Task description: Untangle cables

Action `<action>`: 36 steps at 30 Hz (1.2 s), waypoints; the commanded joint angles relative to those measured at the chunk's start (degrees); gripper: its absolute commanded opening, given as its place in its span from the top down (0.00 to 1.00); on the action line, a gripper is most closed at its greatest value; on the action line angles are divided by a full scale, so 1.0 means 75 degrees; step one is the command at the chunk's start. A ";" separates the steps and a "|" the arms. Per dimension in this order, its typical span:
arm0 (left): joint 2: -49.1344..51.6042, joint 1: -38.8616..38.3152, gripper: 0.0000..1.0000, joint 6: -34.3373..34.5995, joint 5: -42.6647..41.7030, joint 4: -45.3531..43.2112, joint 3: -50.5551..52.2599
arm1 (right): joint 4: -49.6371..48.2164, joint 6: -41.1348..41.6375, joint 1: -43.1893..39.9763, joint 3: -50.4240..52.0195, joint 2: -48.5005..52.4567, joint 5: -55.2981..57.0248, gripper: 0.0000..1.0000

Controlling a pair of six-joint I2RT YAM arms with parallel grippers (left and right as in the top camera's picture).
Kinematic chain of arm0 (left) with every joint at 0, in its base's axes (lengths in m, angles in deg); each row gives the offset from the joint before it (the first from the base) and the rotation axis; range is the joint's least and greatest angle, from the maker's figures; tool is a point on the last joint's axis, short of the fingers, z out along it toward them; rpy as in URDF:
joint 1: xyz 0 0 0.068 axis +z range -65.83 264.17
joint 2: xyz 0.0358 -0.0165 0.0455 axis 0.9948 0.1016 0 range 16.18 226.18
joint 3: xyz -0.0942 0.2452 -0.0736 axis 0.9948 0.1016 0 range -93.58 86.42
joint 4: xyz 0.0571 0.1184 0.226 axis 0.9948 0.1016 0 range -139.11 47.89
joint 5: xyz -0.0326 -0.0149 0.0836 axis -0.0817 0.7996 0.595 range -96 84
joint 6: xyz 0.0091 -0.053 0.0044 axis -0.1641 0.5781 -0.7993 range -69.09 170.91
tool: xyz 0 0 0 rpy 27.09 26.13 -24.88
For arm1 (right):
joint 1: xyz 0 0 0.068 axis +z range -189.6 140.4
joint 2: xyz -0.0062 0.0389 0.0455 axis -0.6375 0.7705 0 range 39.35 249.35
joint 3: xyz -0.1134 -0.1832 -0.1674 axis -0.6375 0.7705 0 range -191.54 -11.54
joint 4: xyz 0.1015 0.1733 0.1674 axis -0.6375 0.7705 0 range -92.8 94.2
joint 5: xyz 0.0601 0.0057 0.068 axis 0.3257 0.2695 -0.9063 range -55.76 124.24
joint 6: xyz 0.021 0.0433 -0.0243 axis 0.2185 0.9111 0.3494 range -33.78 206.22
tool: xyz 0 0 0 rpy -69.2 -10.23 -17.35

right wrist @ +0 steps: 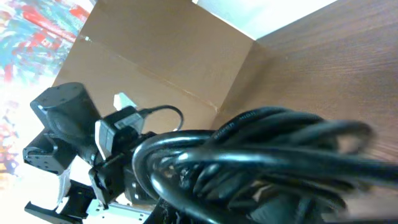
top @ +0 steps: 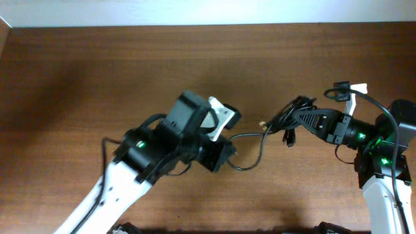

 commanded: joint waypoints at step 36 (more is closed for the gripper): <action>0.0825 -0.0038 0.01 -0.3025 -0.2343 -0.2154 -0.0032 | 0.0087 -0.0574 0.2229 -0.0067 -0.0029 -0.0052 0.96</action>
